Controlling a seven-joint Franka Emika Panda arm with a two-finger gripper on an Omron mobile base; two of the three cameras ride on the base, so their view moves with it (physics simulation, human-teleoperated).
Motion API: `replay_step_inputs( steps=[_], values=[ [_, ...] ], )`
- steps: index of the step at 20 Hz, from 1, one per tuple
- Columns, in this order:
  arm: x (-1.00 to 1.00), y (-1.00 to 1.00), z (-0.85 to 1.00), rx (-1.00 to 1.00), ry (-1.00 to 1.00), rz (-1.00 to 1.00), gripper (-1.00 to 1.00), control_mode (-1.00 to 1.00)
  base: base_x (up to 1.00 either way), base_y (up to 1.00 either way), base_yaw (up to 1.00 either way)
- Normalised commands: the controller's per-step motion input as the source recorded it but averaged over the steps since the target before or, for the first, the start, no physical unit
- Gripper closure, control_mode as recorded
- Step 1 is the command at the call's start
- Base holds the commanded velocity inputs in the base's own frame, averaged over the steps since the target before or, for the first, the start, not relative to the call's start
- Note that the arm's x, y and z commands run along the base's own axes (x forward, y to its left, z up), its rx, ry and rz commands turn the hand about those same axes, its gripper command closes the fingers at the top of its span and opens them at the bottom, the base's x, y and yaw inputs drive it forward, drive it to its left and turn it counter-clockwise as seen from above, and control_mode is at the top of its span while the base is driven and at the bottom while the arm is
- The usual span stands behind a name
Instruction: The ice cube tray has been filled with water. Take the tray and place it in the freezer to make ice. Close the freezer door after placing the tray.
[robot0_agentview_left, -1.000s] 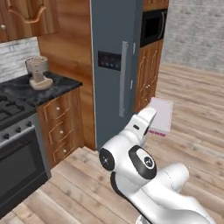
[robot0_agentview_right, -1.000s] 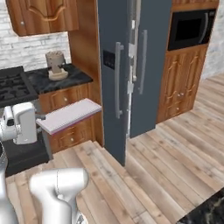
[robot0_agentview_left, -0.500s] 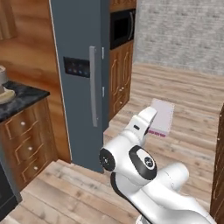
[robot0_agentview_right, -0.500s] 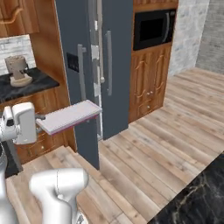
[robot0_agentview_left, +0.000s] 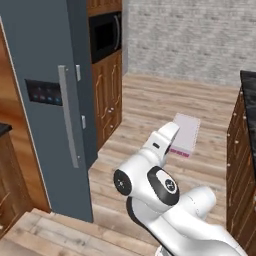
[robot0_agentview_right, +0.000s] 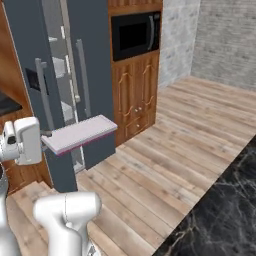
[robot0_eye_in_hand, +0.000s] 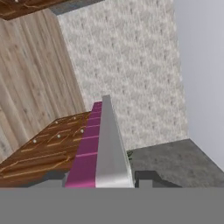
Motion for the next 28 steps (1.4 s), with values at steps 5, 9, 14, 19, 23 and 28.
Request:
replay_step_inputs(
  steps=[5, 9, 14, 19, 23, 28],
  values=[
    [0.0, 0.0, 0.0, 0.0, 0.0, 0.0, 1.0, 1.0, 0.79, -0.35, -0.17],
    [0.0, 0.0, 0.0, 0.0, 0.0, 0.0, 1.0, 1.0, 0.94, -0.4, -0.02],
    [0.0, 0.0, 0.0, 0.0, 0.0, 0.0, 1.0, 1.0, 0.98, -0.45, 0.12],
    [0.0, 0.0, 0.0, 0.0, 0.0, 0.0, 1.0, 1.0, 1.0, -0.63, 0.25],
    [0.0, 0.0, 0.0, 0.0, 0.0, 0.0, 1.0, 1.0, 1.0, -0.54, 0.02],
    [0.0, 0.0, 0.0, 0.0, 0.0, 0.0, 1.0, 1.0, 1.0, -0.27, -0.26]
  ],
)
